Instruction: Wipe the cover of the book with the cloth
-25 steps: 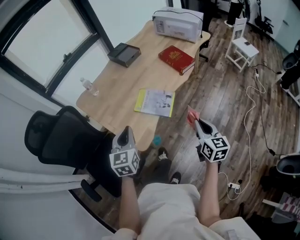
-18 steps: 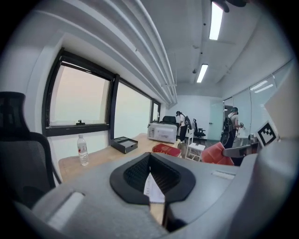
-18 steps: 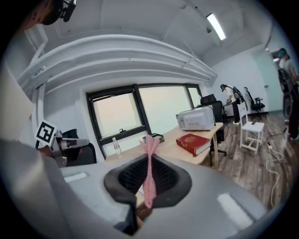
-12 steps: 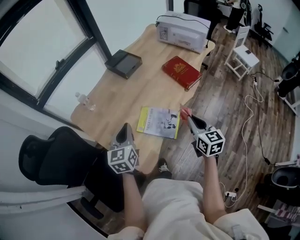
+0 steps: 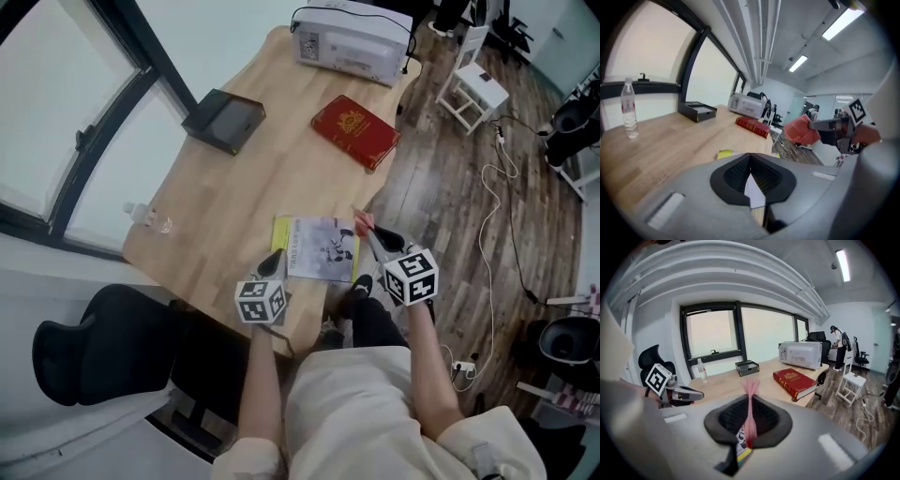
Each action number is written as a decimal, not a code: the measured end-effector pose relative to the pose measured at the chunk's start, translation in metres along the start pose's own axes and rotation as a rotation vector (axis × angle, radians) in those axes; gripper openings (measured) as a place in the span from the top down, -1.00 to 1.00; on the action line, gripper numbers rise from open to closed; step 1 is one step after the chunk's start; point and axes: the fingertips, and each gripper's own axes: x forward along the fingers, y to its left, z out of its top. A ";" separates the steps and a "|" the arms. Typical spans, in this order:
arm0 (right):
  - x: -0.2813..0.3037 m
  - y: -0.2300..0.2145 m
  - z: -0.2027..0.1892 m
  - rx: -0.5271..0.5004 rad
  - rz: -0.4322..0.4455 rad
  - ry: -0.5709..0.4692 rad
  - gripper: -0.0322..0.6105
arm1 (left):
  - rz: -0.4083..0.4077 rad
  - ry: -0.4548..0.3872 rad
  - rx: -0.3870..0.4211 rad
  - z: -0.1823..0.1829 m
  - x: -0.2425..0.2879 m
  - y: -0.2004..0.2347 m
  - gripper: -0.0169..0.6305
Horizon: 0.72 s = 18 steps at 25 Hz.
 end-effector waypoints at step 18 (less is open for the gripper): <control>0.133 0.042 -0.169 -0.746 0.130 0.471 0.86 | 0.057 0.289 -0.012 -0.094 0.074 0.027 0.93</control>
